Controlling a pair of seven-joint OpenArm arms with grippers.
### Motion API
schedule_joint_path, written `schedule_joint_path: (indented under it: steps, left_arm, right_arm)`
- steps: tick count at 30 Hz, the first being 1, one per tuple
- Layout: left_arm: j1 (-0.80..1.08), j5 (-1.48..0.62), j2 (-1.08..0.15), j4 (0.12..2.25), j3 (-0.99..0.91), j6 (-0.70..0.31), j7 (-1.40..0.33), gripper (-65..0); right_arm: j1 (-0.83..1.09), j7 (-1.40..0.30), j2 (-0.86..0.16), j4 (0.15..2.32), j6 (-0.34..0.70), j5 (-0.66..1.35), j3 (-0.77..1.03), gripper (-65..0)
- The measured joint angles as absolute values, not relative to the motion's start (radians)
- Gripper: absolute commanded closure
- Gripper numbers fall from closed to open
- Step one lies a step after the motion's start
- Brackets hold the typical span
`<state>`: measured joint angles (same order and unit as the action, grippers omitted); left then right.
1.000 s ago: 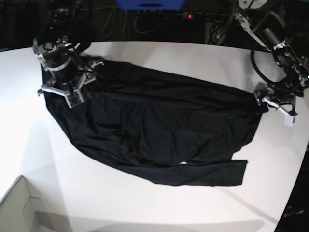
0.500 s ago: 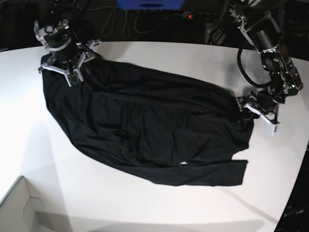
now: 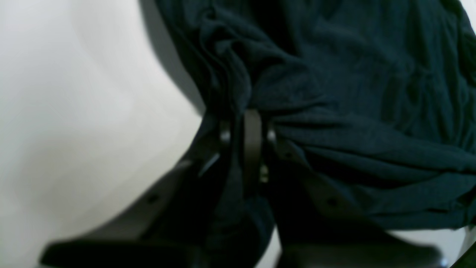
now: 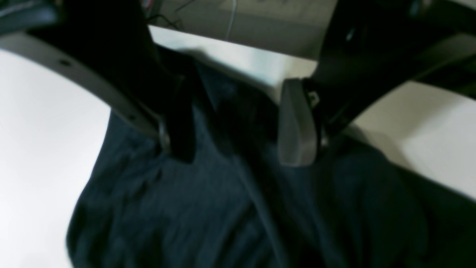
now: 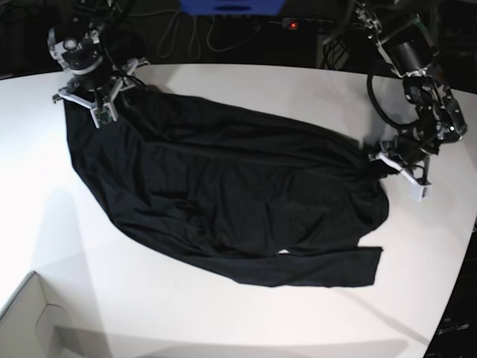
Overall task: Layout the t-shirt on the table in an organized manner, then fold the t-shirt properly
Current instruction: 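Lift the held collar edge with both grippers and drag it to reshape the shirt, then hold the collar edge with both grippers, keeping the shirt spread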
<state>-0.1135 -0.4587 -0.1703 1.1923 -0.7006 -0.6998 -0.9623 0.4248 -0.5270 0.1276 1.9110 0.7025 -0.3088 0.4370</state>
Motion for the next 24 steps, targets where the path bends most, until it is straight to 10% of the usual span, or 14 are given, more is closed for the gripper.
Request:
schedule_joint_path:
  steps: [24]
  left_arm:
    - [-0.081,-0.453,-0.241,1.194,-0.87,-0.699,-0.967,0.0]
  right_arm:
    - [0.449,-0.525,0.122,1.912,0.702,-0.309,0.479,-35.0]
